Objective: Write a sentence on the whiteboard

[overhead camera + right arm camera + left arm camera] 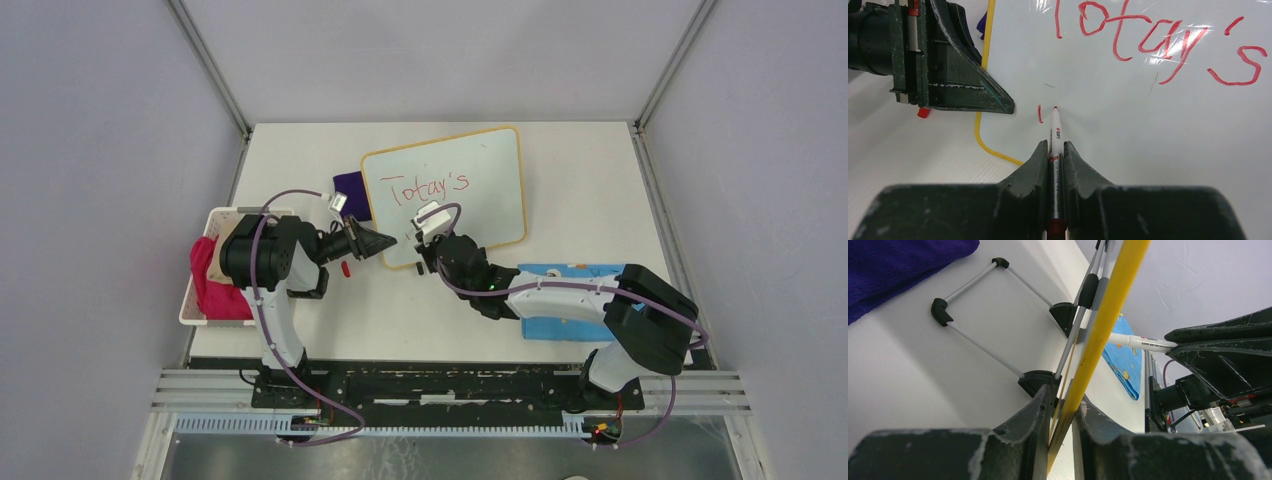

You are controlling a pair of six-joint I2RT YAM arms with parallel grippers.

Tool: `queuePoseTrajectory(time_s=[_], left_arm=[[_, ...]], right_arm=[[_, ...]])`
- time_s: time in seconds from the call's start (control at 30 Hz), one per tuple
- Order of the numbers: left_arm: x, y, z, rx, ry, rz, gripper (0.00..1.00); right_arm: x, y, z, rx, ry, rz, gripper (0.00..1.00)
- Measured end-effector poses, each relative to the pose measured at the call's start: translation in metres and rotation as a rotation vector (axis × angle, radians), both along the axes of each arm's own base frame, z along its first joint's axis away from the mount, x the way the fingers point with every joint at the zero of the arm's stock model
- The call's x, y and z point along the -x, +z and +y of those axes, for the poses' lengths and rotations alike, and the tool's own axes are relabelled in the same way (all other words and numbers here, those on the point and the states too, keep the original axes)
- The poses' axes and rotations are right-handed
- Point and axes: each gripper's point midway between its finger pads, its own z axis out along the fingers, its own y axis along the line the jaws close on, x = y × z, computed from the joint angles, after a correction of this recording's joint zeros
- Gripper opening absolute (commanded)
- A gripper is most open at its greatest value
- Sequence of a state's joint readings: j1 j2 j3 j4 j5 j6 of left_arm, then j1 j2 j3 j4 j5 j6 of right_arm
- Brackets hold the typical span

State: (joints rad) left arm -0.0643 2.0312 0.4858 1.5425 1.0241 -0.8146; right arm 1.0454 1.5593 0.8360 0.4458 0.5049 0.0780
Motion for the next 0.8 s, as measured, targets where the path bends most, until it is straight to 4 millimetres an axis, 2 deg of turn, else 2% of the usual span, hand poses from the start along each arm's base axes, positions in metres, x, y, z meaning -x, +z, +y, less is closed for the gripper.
queuePoseTrajectory(time_s=[0.4,0.8], left_arm=[[0.0,-0.001,0.0,0.0,0.0,0.002,0.02],[0.0,-0.001,0.0,0.0,-0.002,0.002,0.02]], right_arm=[[0.014,-0.028,-0.003,0.032,0.051,0.058,0.0],[0.024,-0.034,0.006,0.022,0.117,0.092,0.0]])
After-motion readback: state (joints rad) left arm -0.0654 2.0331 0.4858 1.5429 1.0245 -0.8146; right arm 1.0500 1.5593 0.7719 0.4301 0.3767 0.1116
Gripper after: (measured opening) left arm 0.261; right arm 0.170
